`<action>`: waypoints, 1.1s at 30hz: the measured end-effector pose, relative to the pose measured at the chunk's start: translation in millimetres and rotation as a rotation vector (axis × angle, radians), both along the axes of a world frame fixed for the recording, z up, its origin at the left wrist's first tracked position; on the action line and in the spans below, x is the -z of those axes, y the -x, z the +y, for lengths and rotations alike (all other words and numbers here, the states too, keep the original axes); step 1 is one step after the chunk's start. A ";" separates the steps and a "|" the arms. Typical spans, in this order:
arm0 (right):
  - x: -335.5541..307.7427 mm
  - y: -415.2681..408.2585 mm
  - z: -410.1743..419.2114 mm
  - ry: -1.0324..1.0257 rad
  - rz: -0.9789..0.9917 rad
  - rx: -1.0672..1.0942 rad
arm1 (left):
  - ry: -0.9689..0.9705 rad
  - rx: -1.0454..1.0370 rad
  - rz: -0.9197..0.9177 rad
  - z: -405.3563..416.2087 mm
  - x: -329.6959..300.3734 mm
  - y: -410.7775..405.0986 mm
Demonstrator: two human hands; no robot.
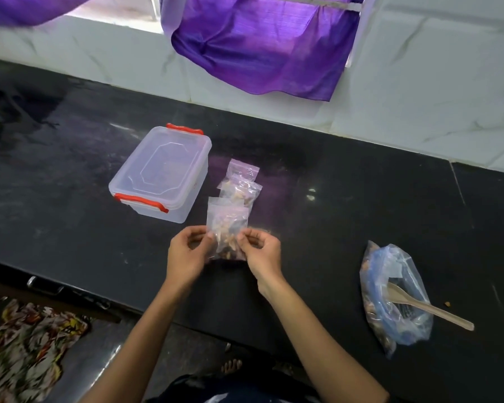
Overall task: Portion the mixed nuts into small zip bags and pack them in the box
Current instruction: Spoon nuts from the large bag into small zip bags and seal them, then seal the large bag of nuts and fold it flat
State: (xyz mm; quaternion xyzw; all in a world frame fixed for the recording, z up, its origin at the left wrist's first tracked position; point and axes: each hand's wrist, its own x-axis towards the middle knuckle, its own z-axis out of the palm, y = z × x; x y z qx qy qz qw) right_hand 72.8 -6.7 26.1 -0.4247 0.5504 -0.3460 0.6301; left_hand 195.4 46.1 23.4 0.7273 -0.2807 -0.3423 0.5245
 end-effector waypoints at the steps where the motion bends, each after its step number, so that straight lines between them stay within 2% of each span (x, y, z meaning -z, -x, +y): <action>1: 3.8 -4.8 -1.4 0.015 0.027 0.012 | -0.011 -0.014 -0.015 -0.5 4.5 -2.4; 7: 13.1 -16.6 -1.9 0.083 0.135 0.129 | -0.036 -0.094 -0.213 -7.9 15.5 -9.2; 15: -0.1 14.6 9.3 0.135 0.191 0.232 | 0.054 -0.129 -0.294 1.7 -3.2 10.1; 21: -29.0 73.4 16.9 0.248 0.180 0.408 | 0.198 0.070 -0.223 -7.3 -22.8 68.0; 26: -53.4 141.5 21.7 0.304 0.232 0.594 | 0.220 0.229 -0.185 -16.9 -21.1 120.7; 29: -68.2 186.6 28.9 0.353 0.373 0.620 | 0.217 0.295 -0.178 -18.0 -20.0 148.9; 33: -66.4 241.8 35.0 0.367 0.824 0.569 | 0.196 0.344 -0.170 -22.5 -18.2 179.8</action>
